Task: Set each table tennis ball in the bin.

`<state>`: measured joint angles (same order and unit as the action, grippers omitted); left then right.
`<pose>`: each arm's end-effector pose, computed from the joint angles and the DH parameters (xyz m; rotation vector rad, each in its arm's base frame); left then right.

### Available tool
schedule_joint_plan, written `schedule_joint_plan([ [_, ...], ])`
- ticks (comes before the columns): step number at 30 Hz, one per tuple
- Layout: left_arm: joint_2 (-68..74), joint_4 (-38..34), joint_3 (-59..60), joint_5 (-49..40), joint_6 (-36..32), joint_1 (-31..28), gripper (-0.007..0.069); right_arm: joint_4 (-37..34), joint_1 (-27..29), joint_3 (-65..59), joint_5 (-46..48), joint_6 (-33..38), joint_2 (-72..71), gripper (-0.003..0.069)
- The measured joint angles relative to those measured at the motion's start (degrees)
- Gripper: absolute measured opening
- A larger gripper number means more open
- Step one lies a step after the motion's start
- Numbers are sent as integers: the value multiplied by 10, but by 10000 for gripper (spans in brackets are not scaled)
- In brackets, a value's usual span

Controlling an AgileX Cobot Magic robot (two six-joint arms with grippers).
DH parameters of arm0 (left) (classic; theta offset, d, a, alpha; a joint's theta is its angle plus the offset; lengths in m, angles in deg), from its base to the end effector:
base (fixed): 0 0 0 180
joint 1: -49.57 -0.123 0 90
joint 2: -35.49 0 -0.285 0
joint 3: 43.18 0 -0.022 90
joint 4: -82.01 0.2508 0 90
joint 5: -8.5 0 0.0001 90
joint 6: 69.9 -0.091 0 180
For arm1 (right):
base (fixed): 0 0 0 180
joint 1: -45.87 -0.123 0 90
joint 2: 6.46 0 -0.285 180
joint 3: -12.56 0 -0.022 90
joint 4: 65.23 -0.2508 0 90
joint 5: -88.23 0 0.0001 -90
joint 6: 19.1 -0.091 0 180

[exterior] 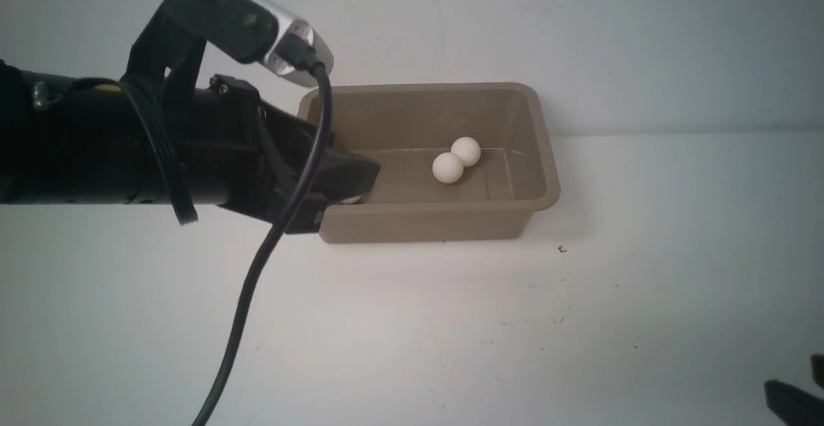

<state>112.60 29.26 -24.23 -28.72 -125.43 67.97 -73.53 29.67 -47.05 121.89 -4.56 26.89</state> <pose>0.2297 -0.1226 0.3554 0.7882 1.9406 -0.6245 0.0811 0.0311 0.2349 -0.4993 2.1508 0.1718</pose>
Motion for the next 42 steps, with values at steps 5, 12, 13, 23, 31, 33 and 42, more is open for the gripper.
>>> schedule_joint_plan([
  [5,0,-92,0,26,-99,0,394,0,0,-13,5,0,0,315],
  [12,0,-150,0,25,-127,0,394,0,0,-13,18,-2,0,315],
  [13,0,-152,0,24,-129,0,394,0,0,-13,18,-2,0,315],
  [23,0,-213,0,1,-133,0,394,0,0,-13,18,-2,0,315],
  [31,0,-284,0,0,-133,0,394,0,0,-13,18,-2,0,315],
  [33,0,-291,0,0,-133,0,394,0,0,-13,18,-1,0,315],
  [42,0,-313,0,17,-321,0,394,0,0,-13,18,2,0,315],
])
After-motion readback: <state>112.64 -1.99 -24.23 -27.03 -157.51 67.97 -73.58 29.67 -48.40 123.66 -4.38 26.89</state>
